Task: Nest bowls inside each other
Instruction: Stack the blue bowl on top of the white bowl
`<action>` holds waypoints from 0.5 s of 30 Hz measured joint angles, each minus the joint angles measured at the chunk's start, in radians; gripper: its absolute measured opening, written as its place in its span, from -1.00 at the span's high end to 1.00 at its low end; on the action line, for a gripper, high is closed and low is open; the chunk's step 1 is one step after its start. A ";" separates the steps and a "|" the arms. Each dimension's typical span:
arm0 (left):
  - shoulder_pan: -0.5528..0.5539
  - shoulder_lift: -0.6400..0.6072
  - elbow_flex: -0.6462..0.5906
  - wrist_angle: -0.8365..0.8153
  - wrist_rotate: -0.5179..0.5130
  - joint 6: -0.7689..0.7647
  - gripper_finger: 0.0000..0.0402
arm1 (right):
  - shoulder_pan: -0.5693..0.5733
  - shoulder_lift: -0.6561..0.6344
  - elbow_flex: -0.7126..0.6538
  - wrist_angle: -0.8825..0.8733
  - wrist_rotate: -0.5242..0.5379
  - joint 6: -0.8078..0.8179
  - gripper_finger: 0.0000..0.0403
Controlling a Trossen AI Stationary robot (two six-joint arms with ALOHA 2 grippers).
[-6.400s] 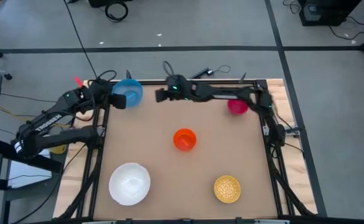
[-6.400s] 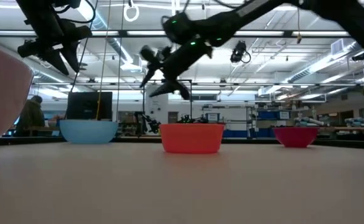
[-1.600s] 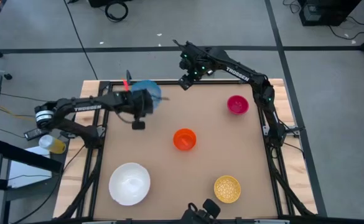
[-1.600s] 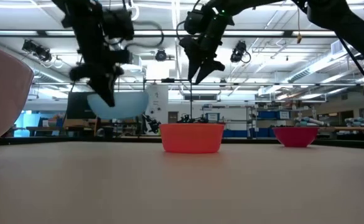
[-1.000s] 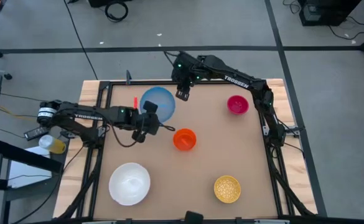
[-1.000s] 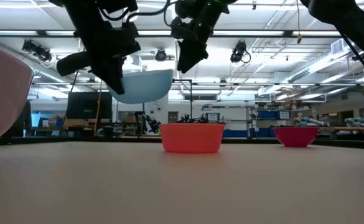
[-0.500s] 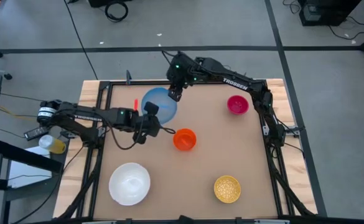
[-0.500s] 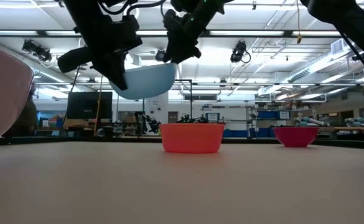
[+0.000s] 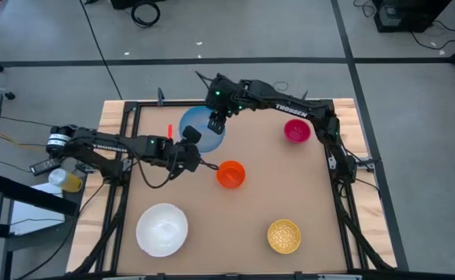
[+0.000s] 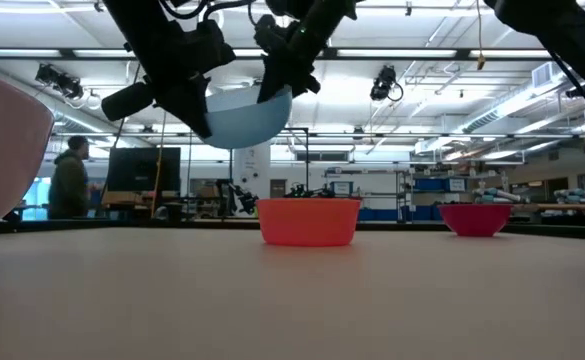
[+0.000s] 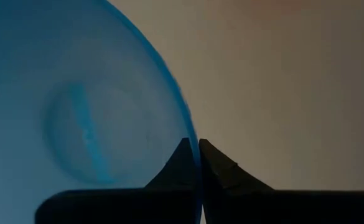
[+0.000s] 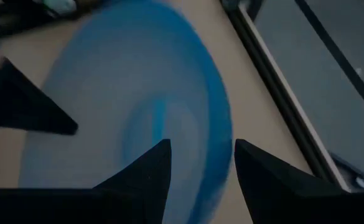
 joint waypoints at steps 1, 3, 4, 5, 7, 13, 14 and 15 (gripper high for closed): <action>0.000 0.000 0.000 0.006 0.000 -0.001 0.98 | 0.000 -0.001 -0.010 0.000 0.006 0.000 0.09; -0.001 0.000 0.000 0.016 0.002 -0.004 0.98 | 0.000 -0.001 -0.022 -0.011 0.004 0.010 0.10; -0.002 0.000 0.000 0.020 0.004 -0.003 0.98 | 0.000 -0.001 -0.028 -0.021 0.005 0.016 0.12; -0.002 0.000 0.000 0.021 0.008 -0.003 0.98 | 0.000 -0.001 -0.038 -0.023 0.010 0.022 0.14; -0.002 0.000 0.000 0.025 0.014 -0.004 0.97 | 0.003 -0.001 -0.054 -0.020 0.031 0.032 0.22; -0.004 0.002 0.000 0.081 0.047 -0.281 0.95 | 0.000 0.000 -0.059 -0.030 0.082 0.087 0.85; -0.004 0.001 0.001 0.090 0.059 -0.381 0.92 | -0.002 0.001 -0.059 -0.031 0.082 0.100 0.91; -0.004 -0.003 0.002 0.090 0.089 -0.475 0.88 | -0.002 0.001 -0.059 -0.039 0.086 0.125 0.91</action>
